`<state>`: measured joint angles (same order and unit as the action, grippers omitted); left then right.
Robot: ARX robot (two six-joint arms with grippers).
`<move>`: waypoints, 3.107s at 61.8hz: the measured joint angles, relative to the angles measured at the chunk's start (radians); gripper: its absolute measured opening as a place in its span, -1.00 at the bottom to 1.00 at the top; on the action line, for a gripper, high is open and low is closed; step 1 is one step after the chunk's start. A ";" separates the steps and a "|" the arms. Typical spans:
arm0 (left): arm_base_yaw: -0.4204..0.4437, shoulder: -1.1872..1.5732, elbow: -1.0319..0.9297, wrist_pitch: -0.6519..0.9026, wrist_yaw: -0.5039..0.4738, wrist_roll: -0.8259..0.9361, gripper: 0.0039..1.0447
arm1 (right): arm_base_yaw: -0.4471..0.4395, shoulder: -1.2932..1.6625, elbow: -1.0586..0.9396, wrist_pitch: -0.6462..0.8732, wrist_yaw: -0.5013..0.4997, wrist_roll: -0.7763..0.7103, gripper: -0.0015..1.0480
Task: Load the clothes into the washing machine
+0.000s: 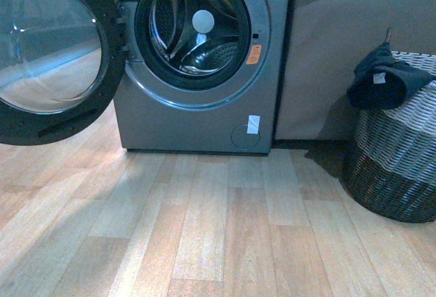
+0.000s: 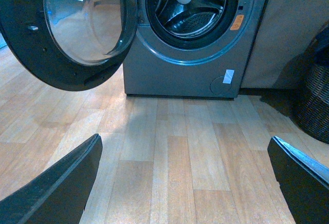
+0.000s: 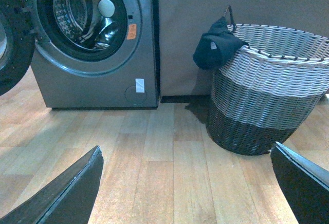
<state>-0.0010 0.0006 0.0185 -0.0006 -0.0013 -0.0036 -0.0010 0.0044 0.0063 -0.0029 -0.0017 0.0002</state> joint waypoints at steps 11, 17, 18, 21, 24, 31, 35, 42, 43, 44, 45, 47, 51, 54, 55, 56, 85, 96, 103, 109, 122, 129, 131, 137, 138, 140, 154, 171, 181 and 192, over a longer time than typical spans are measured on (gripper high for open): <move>0.000 0.000 0.000 0.000 0.000 0.000 0.88 | 0.000 0.000 0.000 0.000 0.000 0.000 0.86; 0.000 0.000 0.000 0.000 0.000 0.000 0.88 | 0.000 0.000 0.000 0.000 0.000 0.000 0.86; 0.000 0.000 0.000 0.000 0.000 0.000 0.88 | 0.000 0.000 0.000 0.000 0.000 0.000 0.86; 0.000 0.000 0.000 0.000 0.000 0.000 0.88 | 0.000 0.000 0.000 0.000 0.000 0.000 0.86; 0.000 0.000 0.000 0.000 0.000 0.000 0.88 | 0.000 0.000 0.000 0.000 0.000 0.000 0.86; 0.000 0.000 0.000 0.000 0.000 0.000 0.88 | 0.000 0.000 0.000 0.000 0.000 0.000 0.86; 0.000 0.000 0.000 0.000 0.000 0.000 0.88 | 0.000 0.000 0.000 0.000 0.000 0.000 0.86; 0.000 0.000 0.000 0.000 0.000 0.000 0.88 | 0.000 0.000 0.000 0.000 0.000 0.000 0.86; 0.000 0.000 0.000 0.000 0.000 0.000 0.88 | 0.000 0.000 0.000 0.000 0.000 0.000 0.86; 0.000 0.000 0.000 0.000 0.000 0.000 0.88 | 0.000 0.000 0.000 0.000 0.000 0.000 0.86; 0.000 0.000 0.000 0.000 0.000 0.000 0.88 | 0.000 0.000 0.000 0.000 0.000 0.000 0.86; 0.000 0.000 0.000 0.000 0.000 0.000 0.88 | 0.000 0.000 0.000 0.000 0.000 0.000 0.86; 0.000 0.000 0.000 0.000 0.000 0.000 0.88 | 0.000 0.000 0.000 0.000 0.000 0.000 0.86; 0.000 0.000 0.000 0.000 0.000 0.000 0.88 | 0.000 0.000 0.000 0.000 0.000 0.000 0.86; 0.000 0.000 0.000 0.000 0.000 0.000 0.88 | 0.000 0.000 0.000 0.000 0.000 0.000 0.86; 0.000 0.000 0.000 0.000 0.000 0.000 0.88 | 0.000 0.000 0.000 0.000 0.000 0.000 0.86; 0.000 0.000 0.000 0.000 0.001 0.000 0.88 | 0.000 0.000 0.000 0.000 0.000 0.000 0.86; 0.000 0.002 0.000 0.000 0.001 0.000 0.88 | 0.000 0.000 0.000 0.000 0.000 0.000 0.86; 0.000 0.001 0.000 0.000 0.002 0.000 0.88 | 0.000 0.000 0.000 0.000 0.000 0.000 0.86; 0.000 0.001 0.000 0.000 0.000 0.000 0.88 | 0.000 0.000 0.000 0.000 0.000 0.000 0.86; 0.000 0.001 0.000 -0.001 0.002 0.000 0.88 | 0.000 0.000 0.000 0.000 0.001 0.000 0.86; 0.000 0.000 0.000 -0.001 0.002 0.000 0.88 | 0.000 0.000 0.000 0.000 0.000 0.000 0.86; 0.000 0.000 0.000 -0.001 0.002 0.000 0.88 | 0.000 0.000 0.000 0.000 0.001 0.000 0.86; 0.000 0.001 0.000 -0.001 0.002 0.000 0.88 | 0.000 0.000 0.000 0.000 0.000 0.000 0.86; 0.000 0.000 0.000 -0.001 0.002 0.000 0.88 | 0.000 0.000 0.000 0.000 0.000 0.000 0.86; 0.000 0.000 0.000 0.000 0.002 0.000 0.88 | 0.000 0.000 0.000 0.000 0.000 0.000 0.86; 0.000 0.000 0.000 -0.001 0.002 0.000 0.88 | 0.000 0.000 0.000 0.000 0.000 0.000 0.86; 0.000 0.000 0.000 -0.001 0.002 0.000 0.88 | 0.000 0.000 0.000 0.000 0.000 0.000 0.86; 0.000 0.001 0.000 -0.001 0.003 0.000 0.88 | 0.000 0.000 0.000 0.000 0.003 0.000 0.86; 0.000 0.000 0.000 -0.001 0.002 0.000 0.88 | 0.000 0.000 0.000 0.000 0.002 0.000 0.86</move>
<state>-0.0010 0.0006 0.0185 -0.0013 0.0006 -0.0036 -0.0013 0.0044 0.0063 -0.0029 0.0006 0.0002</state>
